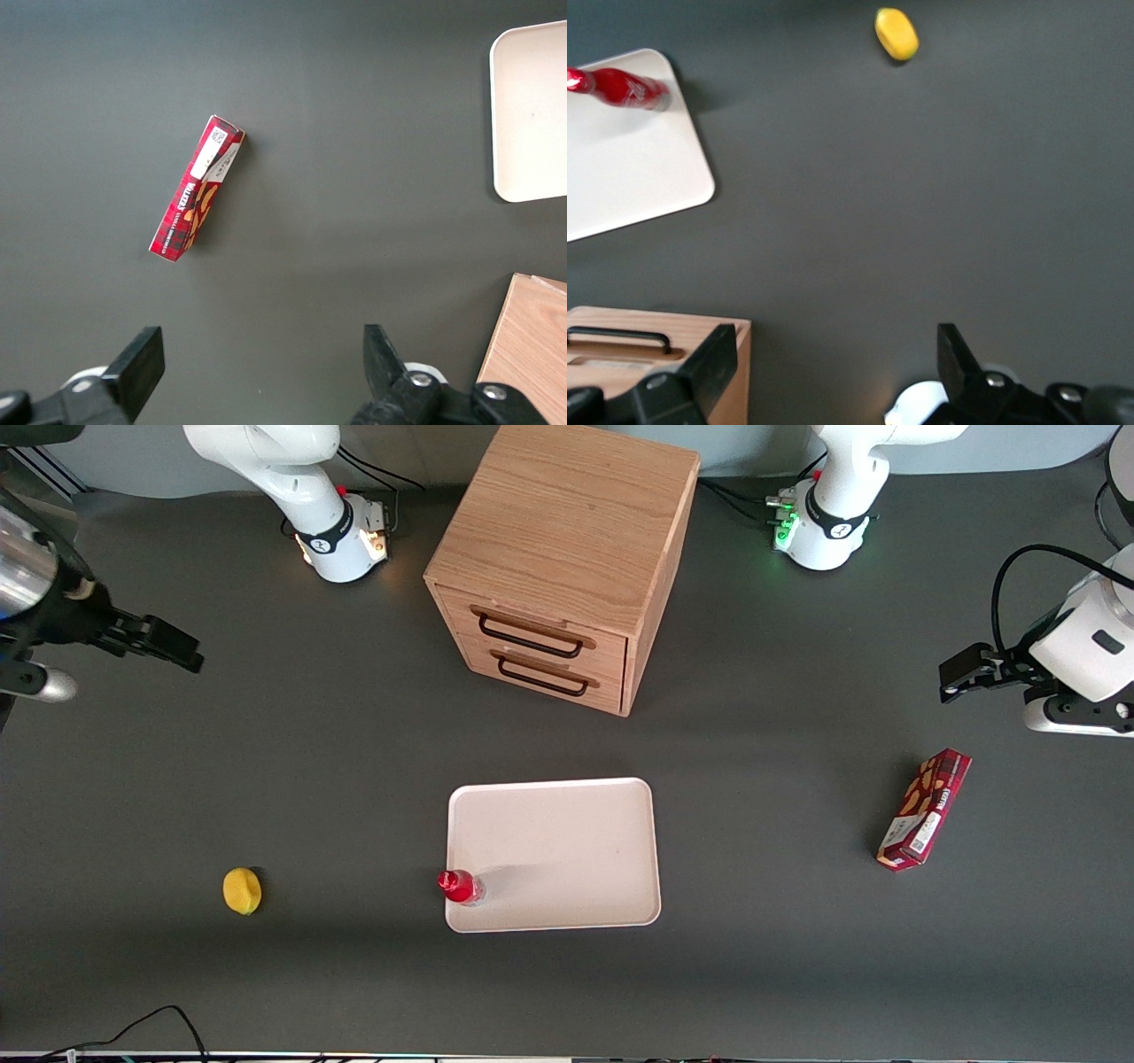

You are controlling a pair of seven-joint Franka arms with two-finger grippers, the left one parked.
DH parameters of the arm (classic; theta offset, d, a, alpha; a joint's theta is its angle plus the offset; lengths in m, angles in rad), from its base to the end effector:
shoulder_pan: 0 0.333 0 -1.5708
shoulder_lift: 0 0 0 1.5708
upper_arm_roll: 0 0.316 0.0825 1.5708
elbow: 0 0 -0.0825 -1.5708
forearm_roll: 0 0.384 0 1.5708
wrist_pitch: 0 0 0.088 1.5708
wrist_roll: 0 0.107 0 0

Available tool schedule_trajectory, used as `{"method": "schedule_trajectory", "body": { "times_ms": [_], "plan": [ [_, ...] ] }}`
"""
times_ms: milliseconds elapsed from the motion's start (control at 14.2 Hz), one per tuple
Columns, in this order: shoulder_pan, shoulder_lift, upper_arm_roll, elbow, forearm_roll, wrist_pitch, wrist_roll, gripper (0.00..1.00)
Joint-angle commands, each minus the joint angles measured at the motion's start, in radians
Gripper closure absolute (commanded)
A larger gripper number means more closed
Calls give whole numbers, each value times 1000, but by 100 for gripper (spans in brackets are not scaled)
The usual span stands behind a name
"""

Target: Place coke bottle on tray

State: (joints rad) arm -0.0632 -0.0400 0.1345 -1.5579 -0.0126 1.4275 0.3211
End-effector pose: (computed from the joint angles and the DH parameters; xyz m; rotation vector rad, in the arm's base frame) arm 0.5256 0.0376 0.6400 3.0790 -0.3891 -0.1328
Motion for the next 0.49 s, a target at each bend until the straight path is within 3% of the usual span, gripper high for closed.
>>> {"method": "schedule_trajectory", "body": {
  "times_ms": [0,141,423],
  "plan": [
    [3,-187,-21,-330,26,174,-31,0],
    [5,-213,-22,-367,34,196,-37,0],
    [5,-147,-45,-262,37,148,-36,0]
  ]
}}
